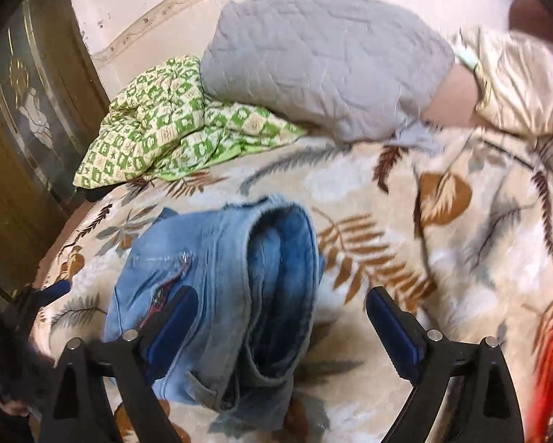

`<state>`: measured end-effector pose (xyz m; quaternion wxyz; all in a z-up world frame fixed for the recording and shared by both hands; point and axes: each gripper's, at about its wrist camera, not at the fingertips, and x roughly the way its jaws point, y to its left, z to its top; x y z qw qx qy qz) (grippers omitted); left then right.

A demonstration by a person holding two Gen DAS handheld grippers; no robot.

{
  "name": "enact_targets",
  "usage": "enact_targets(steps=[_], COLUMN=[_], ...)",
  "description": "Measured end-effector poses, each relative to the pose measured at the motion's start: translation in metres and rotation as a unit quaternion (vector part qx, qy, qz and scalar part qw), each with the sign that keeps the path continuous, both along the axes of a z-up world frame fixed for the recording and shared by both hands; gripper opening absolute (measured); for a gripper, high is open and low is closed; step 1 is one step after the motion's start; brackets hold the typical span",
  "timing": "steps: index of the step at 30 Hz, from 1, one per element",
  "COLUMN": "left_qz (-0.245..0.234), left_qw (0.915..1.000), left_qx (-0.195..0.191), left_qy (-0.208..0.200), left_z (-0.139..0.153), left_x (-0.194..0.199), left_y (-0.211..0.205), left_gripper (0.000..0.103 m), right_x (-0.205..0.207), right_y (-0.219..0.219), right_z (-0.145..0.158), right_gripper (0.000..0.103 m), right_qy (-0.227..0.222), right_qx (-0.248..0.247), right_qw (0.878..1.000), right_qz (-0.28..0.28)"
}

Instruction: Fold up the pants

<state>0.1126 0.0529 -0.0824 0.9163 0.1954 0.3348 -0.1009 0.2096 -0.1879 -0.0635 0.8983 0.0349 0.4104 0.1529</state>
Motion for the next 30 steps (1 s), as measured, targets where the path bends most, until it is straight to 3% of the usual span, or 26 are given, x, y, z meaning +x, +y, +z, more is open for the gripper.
enact_targets(steps=[2, 4, 14, 24, 26, 28, 29, 30], left_qz=[-0.018, -0.024, -0.073, -0.124, -0.132, -0.152, -0.162, -0.172], left_qw=[0.9987, 0.9975, 0.9924, 0.9839, 0.9814, 0.9769, 0.9724, 0.9659], left_qx=[0.044, 0.061, 0.096, 0.128, 0.138, 0.15, 0.167, 0.193], left_qy=[-0.018, -0.026, -0.025, -0.015, -0.014, 0.01, 0.02, 0.023], left_z=[-0.005, -0.007, -0.017, -0.031, -0.036, -0.043, -0.049, -0.057], left_x=[-0.005, -0.005, -0.011, -0.01, -0.01, -0.01, -0.012, -0.016], left_y=[-0.009, -0.011, -0.014, -0.028, -0.03, -0.034, -0.036, -0.039], left_gripper=[0.102, 0.102, 0.102, 0.102, 0.102, 0.102, 0.102, 0.102], right_x=[0.002, 0.005, 0.031, 0.067, 0.069, 0.071, 0.072, 0.074], right_y=[0.006, 0.013, 0.032, 0.039, 0.041, 0.043, 0.043, 0.043], right_z=[0.004, 0.004, -0.009, -0.034, -0.034, -0.035, -0.036, -0.037], right_gripper=[0.096, 0.096, 0.096, 0.095, 0.089, 0.061, 0.053, 0.038], right_qy=[-0.005, -0.003, 0.02, 0.096, 0.097, 0.103, 0.107, 0.111], right_qx=[-0.007, -0.008, 0.006, 0.088, 0.098, 0.094, 0.095, 0.096], right_qw=[1.0, 1.0, 1.0, 0.991, 0.989, 0.989, 0.988, 0.987], right_qz=[0.001, 0.007, 0.015, 0.038, 0.048, 0.055, 0.059, 0.063])
